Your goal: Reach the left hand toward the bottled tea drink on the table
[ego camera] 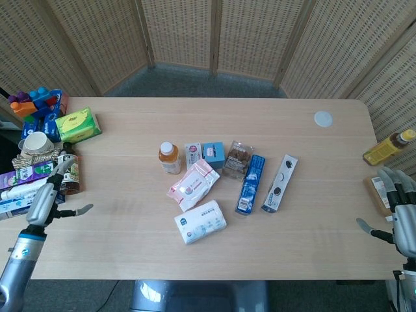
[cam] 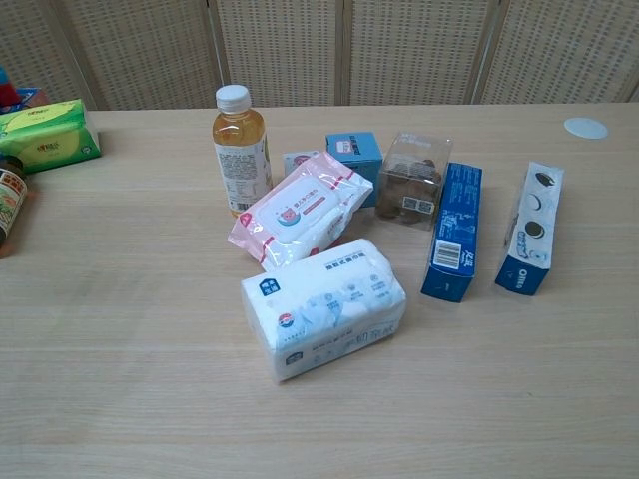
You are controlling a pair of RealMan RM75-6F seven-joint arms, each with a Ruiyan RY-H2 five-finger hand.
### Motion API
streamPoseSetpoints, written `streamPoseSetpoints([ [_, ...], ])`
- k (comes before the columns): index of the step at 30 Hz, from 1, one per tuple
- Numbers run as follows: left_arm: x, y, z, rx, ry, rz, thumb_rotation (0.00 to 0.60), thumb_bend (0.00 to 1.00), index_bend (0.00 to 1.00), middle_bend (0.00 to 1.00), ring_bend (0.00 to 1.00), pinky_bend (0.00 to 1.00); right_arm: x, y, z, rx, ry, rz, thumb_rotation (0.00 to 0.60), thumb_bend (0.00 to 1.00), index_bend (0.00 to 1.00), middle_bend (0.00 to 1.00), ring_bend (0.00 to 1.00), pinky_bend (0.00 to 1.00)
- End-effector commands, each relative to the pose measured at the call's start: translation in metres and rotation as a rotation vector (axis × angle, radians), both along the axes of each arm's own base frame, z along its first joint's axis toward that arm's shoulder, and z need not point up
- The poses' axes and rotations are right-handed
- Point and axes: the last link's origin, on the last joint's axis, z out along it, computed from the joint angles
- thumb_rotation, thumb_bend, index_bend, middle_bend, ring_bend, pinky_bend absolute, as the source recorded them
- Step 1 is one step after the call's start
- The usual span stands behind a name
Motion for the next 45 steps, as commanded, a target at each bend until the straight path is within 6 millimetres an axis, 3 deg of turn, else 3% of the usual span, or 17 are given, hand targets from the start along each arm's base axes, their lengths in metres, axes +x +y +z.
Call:
streamPoseSetpoints([
  [1,0.019,0.03,-0.017,-0.013,-0.018,0.008,0.6,0.0,0.0,0.0,0.0,0.0,0.0,0.0,0.0,0.002,-0.004,0.0,0.6,0.0,0.0,0.0,0.0,0.0],
  [10,0.053,0.074,-0.05,0.018,-0.004,0.043,0.6,0.0,0.0,0.0,0.0,0.0,0.002,0.0,-0.001,0.016,-0.022,0.018,0.6,0.0,0.0,0.0,0.0,0.0],
  [19,0.097,0.105,-0.086,-0.005,0.017,0.03,0.6,0.0,0.0,0.0,0.0,0.0,0.002,-0.002,-0.001,0.028,-0.029,0.021,0.6,0.0,0.0,0.0,0.0,0.0],
  [31,0.133,0.121,-0.139,-0.065,0.112,0.011,0.6,0.0,0.0,0.0,0.0,0.0,0.001,-0.002,0.002,0.042,-0.061,0.023,0.6,0.0,0.0,0.0,0.0,0.0],
  [45,0.152,0.139,-0.168,-0.051,0.082,0.01,0.6,0.0,0.0,0.0,0.0,0.0,-0.006,-0.004,0.009,0.037,-0.097,0.005,0.6,0.0,0.0,0.0,0.0,0.0],
])
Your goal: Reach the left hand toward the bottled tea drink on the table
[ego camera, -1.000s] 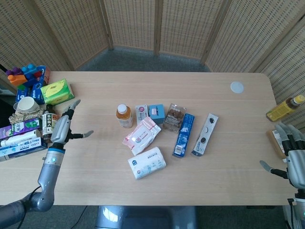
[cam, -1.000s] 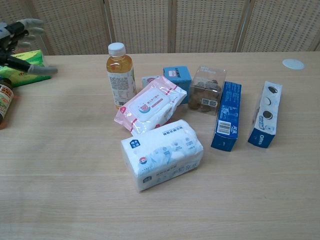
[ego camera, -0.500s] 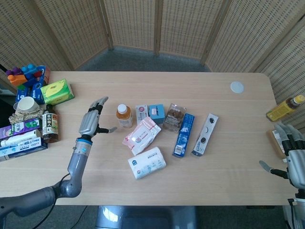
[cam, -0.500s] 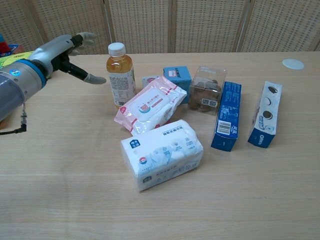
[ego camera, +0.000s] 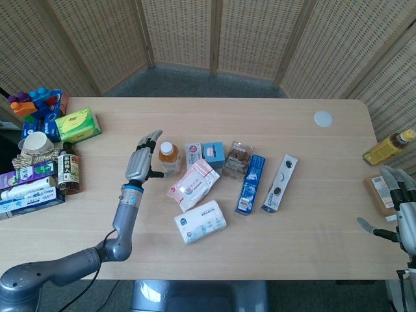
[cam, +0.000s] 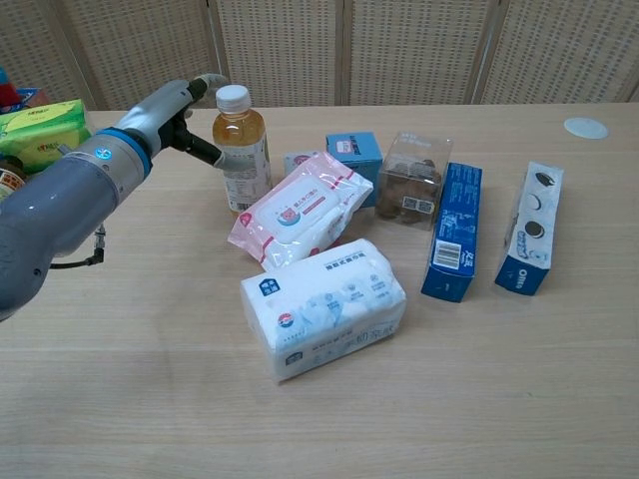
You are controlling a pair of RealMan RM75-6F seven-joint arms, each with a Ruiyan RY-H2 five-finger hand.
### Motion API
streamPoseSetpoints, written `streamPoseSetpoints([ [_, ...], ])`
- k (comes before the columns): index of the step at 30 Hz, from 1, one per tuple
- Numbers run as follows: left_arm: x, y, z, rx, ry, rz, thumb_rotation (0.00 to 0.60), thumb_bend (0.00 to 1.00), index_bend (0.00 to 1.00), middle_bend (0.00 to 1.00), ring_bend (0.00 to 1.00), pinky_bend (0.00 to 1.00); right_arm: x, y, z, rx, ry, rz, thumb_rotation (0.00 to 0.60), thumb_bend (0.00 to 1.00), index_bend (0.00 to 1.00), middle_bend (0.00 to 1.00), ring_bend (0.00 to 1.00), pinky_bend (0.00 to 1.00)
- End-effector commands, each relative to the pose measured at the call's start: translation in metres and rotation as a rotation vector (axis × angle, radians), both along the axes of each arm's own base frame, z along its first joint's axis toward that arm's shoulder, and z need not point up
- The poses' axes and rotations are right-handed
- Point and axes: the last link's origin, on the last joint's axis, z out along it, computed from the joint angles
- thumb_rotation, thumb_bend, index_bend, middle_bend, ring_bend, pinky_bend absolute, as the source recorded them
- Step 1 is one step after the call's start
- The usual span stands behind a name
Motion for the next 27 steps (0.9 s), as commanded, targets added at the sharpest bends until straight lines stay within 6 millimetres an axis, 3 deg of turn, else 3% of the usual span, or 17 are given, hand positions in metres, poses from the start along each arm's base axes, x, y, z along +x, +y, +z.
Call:
streamPoseSetpoints([
  [1,0.007,0.006,-0.013,-0.009,-0.014,0.002,0.6,0.0,0.0,0.0,0.0,0.0,-0.001,0.0,0.001,-0.001,-0.007,-0.005,0.6,0.0,0.0,0.0,0.0,0.0],
  [5,0.014,0.01,-0.023,0.031,-0.009,-0.007,0.6,0.0,0.03,0.01,0.0,0.05,-0.003,-0.002,0.003,-0.001,-0.012,-0.01,0.6,0.0,0.0,0.0,0.0,0.0],
  [6,0.016,0.01,-0.024,0.048,-0.006,-0.007,0.6,0.0,0.12,0.07,0.05,0.14,-0.003,-0.002,0.003,-0.001,-0.014,-0.012,0.6,0.0,0.0,0.0,0.0,0.0],
  [8,0.018,0.011,-0.029,0.089,0.004,-0.003,0.6,0.0,0.39,0.28,0.23,0.35,-0.004,-0.003,0.004,0.0,-0.018,-0.015,0.6,0.0,0.0,0.0,0.0,0.0],
  [10,0.019,0.012,-0.034,0.099,0.014,0.008,0.6,0.0,0.65,0.47,0.4,0.49,-0.005,-0.003,0.005,0.0,-0.023,-0.016,0.6,0.0,0.0,0.0,0.0,0.0],
  [12,0.019,0.013,-0.038,0.096,0.033,0.011,0.6,0.0,0.76,0.57,0.49,0.56,-0.005,-0.003,0.006,0.001,-0.029,-0.016,0.6,0.0,0.0,0.0,0.0,0.0],
  [14,0.017,0.014,-0.042,0.089,0.054,0.01,0.6,0.0,0.8,0.62,0.54,0.6,-0.006,-0.002,0.007,-0.001,-0.035,-0.016,0.6,0.0,0.0,0.0,0.0,0.0],
  [18,0.019,0.014,-0.041,0.109,0.041,0.001,0.6,0.01,0.8,0.63,0.56,0.61,-0.006,-0.002,0.008,-0.002,-0.039,-0.015,0.6,0.0,0.0,0.0,0.0,0.0],
  [27,0.032,0.018,-0.007,0.213,-0.001,-0.063,0.6,0.01,0.8,0.63,0.56,0.61,-0.004,0.0,0.008,0.002,-0.039,-0.012,0.6,0.0,0.0,0.0,0.0,0.0],
])
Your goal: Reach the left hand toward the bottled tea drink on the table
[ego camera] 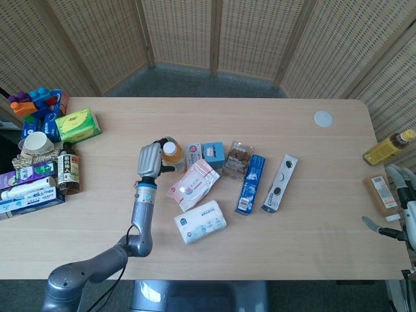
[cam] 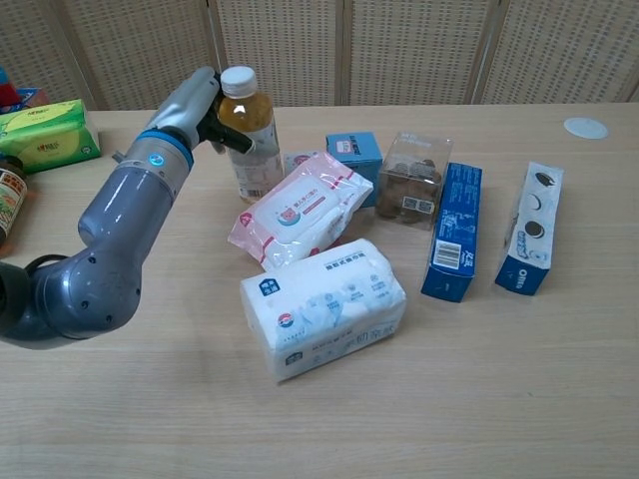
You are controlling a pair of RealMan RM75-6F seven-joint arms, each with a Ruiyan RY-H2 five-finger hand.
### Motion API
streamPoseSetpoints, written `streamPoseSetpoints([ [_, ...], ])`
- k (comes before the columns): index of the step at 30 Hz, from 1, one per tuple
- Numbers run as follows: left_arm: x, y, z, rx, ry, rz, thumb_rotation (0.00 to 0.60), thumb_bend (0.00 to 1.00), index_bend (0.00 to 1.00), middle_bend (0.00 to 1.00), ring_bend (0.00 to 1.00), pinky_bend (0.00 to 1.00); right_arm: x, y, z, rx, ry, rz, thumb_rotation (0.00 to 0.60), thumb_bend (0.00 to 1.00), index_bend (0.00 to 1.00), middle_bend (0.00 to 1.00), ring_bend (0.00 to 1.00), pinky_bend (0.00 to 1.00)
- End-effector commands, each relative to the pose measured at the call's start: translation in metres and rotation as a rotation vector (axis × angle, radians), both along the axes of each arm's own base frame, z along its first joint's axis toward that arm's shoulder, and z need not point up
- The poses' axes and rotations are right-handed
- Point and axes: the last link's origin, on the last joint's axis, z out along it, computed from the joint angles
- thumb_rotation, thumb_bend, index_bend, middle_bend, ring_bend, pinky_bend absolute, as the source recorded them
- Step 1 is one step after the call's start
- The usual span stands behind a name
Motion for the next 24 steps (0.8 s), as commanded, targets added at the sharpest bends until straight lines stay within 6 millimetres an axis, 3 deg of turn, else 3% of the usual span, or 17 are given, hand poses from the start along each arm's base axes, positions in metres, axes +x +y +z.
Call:
streamPoseSetpoints([
  [1,0.006,0.002,0.024,0.058,-0.017,-0.028,0.6,0.02,0.8,0.63,0.56,0.61,0.001,0.001,0.0,-0.001,0.0,0.002,0.6,0.0,0.0,0.0,0.0,0.0],
  [16,0.059,-0.021,0.133,0.201,-0.04,-0.126,0.6,0.01,0.8,0.64,0.56,0.61,0.006,0.005,-0.001,0.003,0.004,0.021,0.6,0.0,0.0,0.0,0.0,0.0],
  [24,0.073,-0.027,0.157,0.228,-0.031,-0.13,0.6,0.02,0.8,0.64,0.56,0.61,0.007,0.006,-0.003,0.006,0.004,0.023,0.6,0.0,0.0,0.0,0.0,0.0],
])
